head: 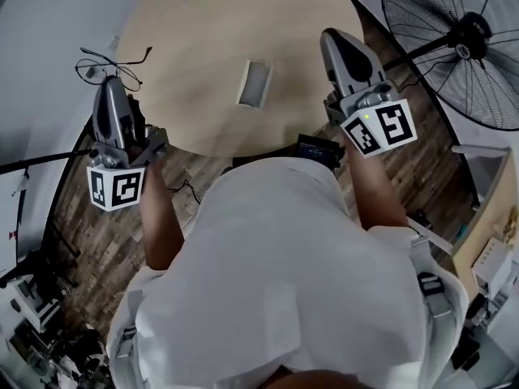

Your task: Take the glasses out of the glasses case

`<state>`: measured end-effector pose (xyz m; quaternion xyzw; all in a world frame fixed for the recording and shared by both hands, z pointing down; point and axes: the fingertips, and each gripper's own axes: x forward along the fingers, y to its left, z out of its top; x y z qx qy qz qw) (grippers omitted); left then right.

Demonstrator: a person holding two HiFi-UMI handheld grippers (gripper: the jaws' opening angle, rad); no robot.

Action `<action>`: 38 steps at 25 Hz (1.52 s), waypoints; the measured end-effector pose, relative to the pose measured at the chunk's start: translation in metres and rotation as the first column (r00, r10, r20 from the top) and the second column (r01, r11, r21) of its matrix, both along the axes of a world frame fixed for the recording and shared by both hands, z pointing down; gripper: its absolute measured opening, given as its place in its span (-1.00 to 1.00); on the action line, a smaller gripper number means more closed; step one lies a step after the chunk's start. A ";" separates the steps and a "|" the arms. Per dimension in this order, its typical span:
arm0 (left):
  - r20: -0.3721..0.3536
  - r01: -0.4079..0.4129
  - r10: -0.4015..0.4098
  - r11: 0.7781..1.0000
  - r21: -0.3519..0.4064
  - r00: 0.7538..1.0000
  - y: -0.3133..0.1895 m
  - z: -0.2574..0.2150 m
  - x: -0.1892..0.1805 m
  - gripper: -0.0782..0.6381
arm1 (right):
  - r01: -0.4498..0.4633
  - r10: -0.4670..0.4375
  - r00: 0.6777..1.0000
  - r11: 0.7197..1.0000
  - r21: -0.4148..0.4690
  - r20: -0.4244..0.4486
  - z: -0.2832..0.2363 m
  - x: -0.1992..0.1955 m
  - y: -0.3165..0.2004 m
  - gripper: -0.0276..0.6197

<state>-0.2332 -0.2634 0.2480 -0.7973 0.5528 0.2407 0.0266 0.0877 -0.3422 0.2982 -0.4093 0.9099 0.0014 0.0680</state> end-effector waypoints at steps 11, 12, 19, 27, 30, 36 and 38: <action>-0.004 -0.067 0.067 0.998 0.005 0.998 0.027 0.010 0.016 -0.73 | -0.006 0.006 1.000 1.000 0.010 0.006 0.008 0.004 0.036 -0.84; -0.005 -0.068 0.068 0.998 0.005 0.998 0.027 0.010 0.015 -0.73 | -0.006 0.006 1.000 1.000 0.010 0.006 0.008 0.003 0.036 -0.84; -0.015 -0.083 0.083 0.997 -0.003 0.996 0.026 0.011 0.015 -0.73 | -0.007 0.007 1.000 1.000 0.007 -0.001 0.007 0.001 0.037 -0.84; -0.032 -0.095 0.094 0.995 -0.019 0.995 0.025 0.014 0.013 -0.73 | -0.016 0.016 1.000 1.000 0.000 0.009 0.007 0.002 0.035 -0.84; -0.036 -0.100 0.099 0.995 -0.022 0.994 0.025 0.014 0.013 -0.73 | -0.014 0.014 1.000 1.000 -0.002 0.008 0.006 0.001 0.036 -0.84; -0.041 -0.117 0.116 0.993 -0.028 0.992 0.026 0.011 0.015 -0.73 | -0.009 0.009 1.000 1.000 -0.002 0.009 0.003 -0.002 0.037 -0.84; -0.041 -0.121 0.120 0.992 -0.029 0.992 0.025 0.010 0.014 -0.73 | -0.009 0.009 1.000 1.000 -0.002 0.008 0.002 -0.004 0.037 -0.84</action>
